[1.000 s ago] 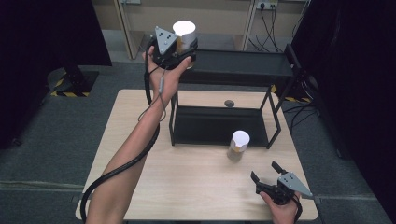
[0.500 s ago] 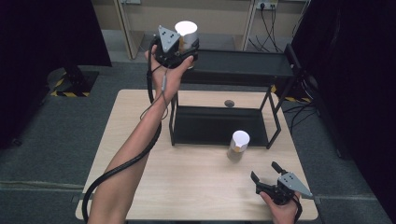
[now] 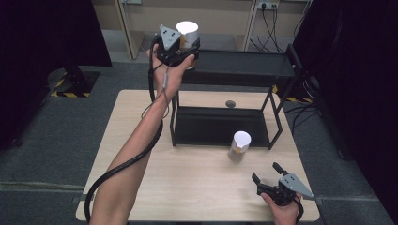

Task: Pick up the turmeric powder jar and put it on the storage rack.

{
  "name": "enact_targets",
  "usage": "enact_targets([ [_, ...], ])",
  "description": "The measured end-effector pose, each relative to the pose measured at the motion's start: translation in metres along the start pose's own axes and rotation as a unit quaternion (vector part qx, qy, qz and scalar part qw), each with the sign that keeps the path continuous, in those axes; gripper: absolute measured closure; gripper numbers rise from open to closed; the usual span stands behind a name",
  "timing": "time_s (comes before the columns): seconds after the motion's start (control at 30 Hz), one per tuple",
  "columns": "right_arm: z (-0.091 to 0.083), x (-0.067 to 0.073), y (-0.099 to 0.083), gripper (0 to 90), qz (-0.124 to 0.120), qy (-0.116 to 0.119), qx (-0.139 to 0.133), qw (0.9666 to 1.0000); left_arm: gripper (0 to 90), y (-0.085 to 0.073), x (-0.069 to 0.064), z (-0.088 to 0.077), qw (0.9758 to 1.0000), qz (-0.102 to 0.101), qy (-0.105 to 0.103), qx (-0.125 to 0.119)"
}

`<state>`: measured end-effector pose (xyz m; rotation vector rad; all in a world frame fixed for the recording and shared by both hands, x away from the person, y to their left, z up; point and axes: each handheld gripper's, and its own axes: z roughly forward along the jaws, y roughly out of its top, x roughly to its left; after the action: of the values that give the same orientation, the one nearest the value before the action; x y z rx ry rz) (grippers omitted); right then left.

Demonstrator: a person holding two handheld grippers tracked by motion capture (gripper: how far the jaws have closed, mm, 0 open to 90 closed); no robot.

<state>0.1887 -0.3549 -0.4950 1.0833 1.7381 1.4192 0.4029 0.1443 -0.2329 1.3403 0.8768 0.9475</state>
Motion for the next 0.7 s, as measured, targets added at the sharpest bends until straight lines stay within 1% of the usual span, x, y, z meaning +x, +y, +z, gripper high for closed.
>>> enact_targets([
  [0.03, 0.000, 0.000, 0.000, 4.9, 0.000, 0.000, 0.000, 1.0000, 29.5, 0.000, 0.000, 0.000, 1.0000, -0.001, 0.000, 0.001],
  [0.07, 0.000, 0.000, 0.000, 4.9, 0.001, 0.000, 0.000, 1.0000, 27.9, 0.001, 0.003, 0.002, 1.0000, -0.004, -0.007, 0.005],
  [0.1, 0.000, 0.000, 0.000, 4.9, 0.001, 0.000, 0.000, 1.0000, 25.7, 0.001, 0.003, 0.002, 1.0000, -0.004, -0.007, 0.005],
  [0.13, 0.000, 0.000, 0.000, 4.9, 0.000, 0.000, 0.000, 1.0000, 25.7, 0.002, 0.004, 0.003, 0.9999, -0.007, -0.012, 0.009],
  [0.17, 0.000, 0.000, 0.000, 4.9, 0.000, 0.000, 0.000, 1.0000, 23.3, 0.003, 0.005, 0.003, 0.9998, -0.010, -0.014, 0.010],
  [0.23, 0.000, 0.000, 0.000, 4.9, 0.001, 0.000, 0.000, 1.0000, 19.3, 0.002, 0.005, 0.001, 0.9999, -0.009, -0.012, 0.007],
  [0.27, 0.000, 0.000, 0.000, 4.9, 0.001, 0.000, 0.000, 1.0000, 19.3, 0.002, 0.004, 0.000, 0.9999, -0.009, -0.011, 0.005],
  [0.4, 0.000, 0.000, 0.000, 4.8, 0.001, 0.000, 0.000, 1.0000, 14.5, 0.001, 0.003, -0.004, 1.0000, -0.005, -0.004, 0.004],
  [0.5, 0.000, 0.000, 0.000, 4.8, 0.001, 0.000, 0.000, 1.0000, 13.7, 0.000, 0.004, -0.008, 1.0000, -0.007, 0.001, 0.002],
  [0.53, 0.000, 0.000, 0.000, 4.8, 0.001, 0.000, 0.000, 1.0000, 13.7, 0.000, 0.004, -0.009, 1.0000, -0.005, 0.000, 0.001],
  [0.6, 0.000, 0.000, 0.000, 4.8, 0.000, 0.000, 0.000, 1.0000, 13.6, -0.002, 0.004, -0.014, 1.0000, 0.006, -0.002, -0.004],
  [0.7, 0.000, 0.000, 0.000, 4.8, 0.000, 0.000, 0.001, 1.0000, 13.6, -0.005, 0.003, -0.020, 0.9998, 0.017, -0.007, -0.009],
])
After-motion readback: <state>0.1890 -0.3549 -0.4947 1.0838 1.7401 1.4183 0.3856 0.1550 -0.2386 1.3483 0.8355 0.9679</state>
